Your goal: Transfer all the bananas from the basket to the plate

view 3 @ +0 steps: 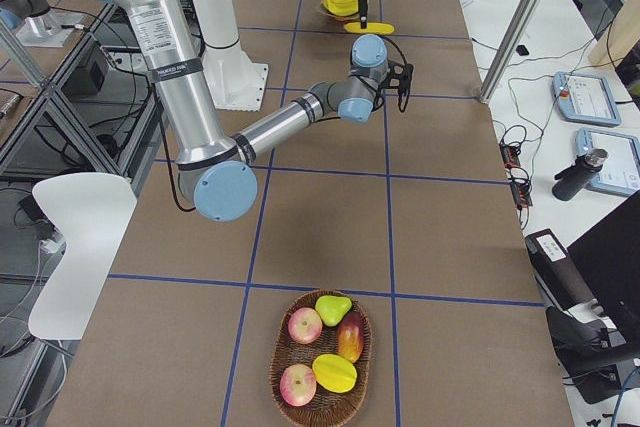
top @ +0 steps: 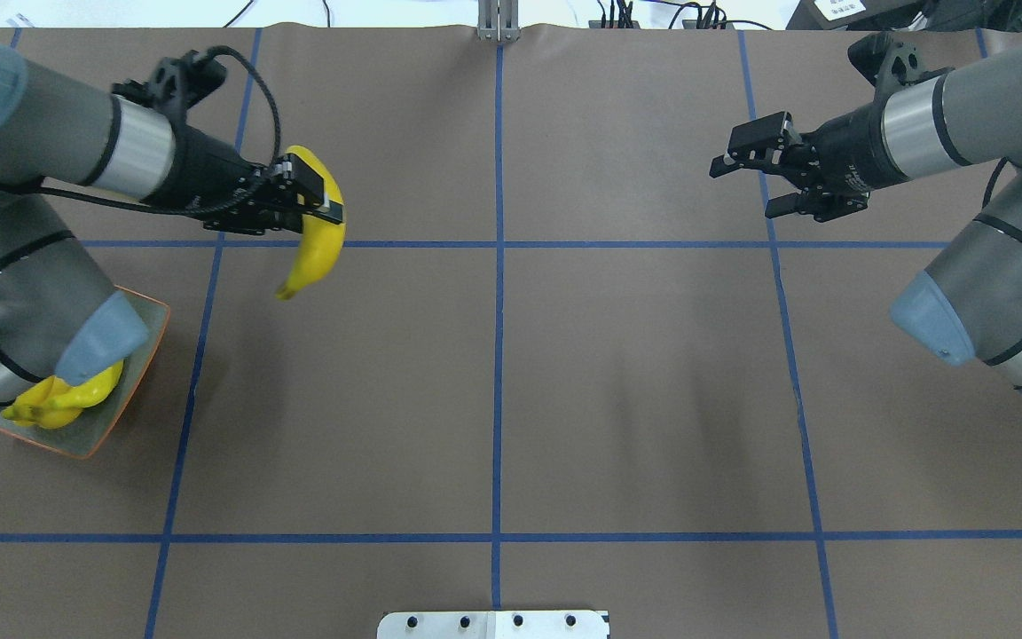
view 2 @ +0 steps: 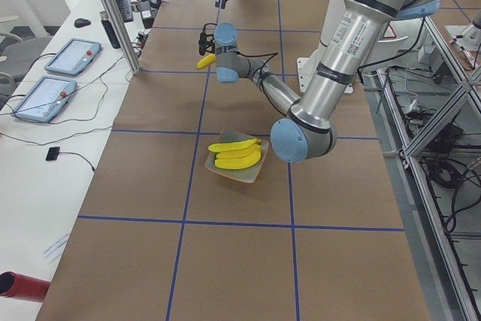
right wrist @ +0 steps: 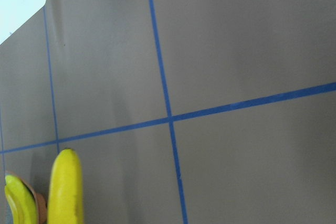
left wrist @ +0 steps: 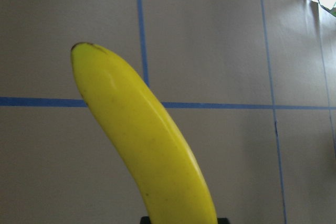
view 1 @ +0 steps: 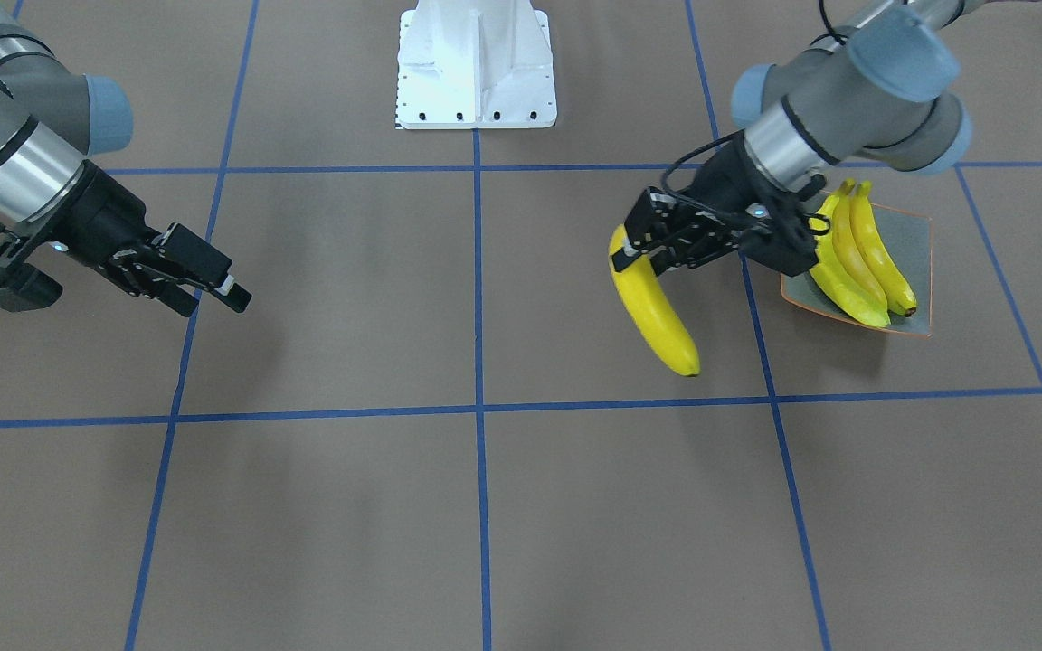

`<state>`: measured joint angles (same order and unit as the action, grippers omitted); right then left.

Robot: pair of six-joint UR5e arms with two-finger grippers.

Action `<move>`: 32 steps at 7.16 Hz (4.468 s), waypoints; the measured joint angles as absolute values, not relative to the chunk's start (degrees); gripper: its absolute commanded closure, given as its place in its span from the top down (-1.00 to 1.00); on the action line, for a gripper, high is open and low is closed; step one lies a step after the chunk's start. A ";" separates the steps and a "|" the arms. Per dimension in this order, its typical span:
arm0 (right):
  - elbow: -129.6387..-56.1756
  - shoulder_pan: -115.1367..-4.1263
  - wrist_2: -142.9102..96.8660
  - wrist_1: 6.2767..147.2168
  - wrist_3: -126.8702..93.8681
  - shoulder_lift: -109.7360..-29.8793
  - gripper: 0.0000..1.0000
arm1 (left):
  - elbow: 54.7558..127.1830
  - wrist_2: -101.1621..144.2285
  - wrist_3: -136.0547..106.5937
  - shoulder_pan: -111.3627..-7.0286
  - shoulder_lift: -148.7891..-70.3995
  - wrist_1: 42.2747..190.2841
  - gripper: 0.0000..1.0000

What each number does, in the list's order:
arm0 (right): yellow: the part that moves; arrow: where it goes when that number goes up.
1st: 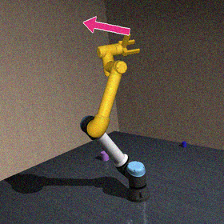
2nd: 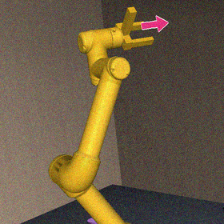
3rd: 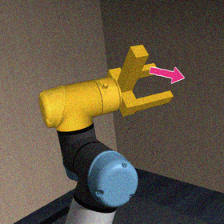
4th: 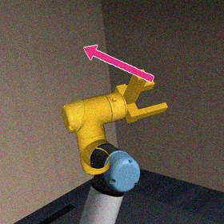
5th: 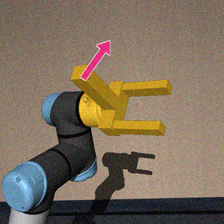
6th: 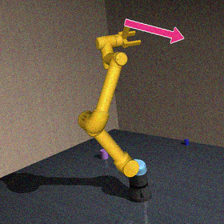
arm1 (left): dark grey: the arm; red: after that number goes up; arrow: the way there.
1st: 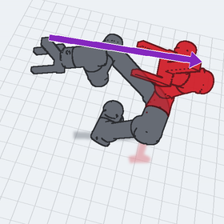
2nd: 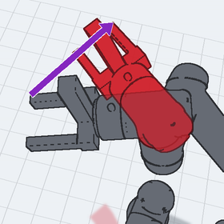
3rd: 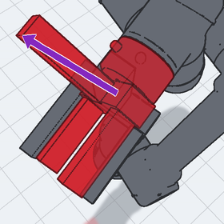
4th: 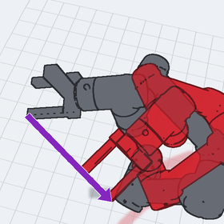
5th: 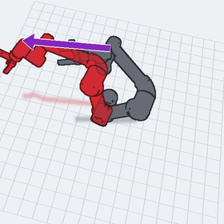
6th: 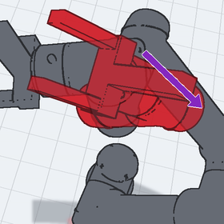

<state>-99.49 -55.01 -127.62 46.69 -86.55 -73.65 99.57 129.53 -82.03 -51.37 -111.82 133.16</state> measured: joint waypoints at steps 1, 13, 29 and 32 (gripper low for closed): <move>-99.08 -55.14 -126.58 46.73 -86.05 -74.55 1.00 | 101.45 130.19 -80.57 -54.31 -108.36 128.45 -1.00; -96.57 -54.93 -121.55 46.47 -85.75 -76.54 1.00 | 113.37 114.47 -43.86 -51.73 -86.56 89.15 -1.00; -96.44 -55.06 -121.63 46.27 -86.18 -76.54 1.00 | 112.89 111.99 -43.95 -47.81 -88.96 89.30 0.99; -95.65 -58.68 -121.93 47.84 -83.70 -76.67 1.00 | 112.91 116.27 -40.37 -53.41 -93.89 89.12 0.99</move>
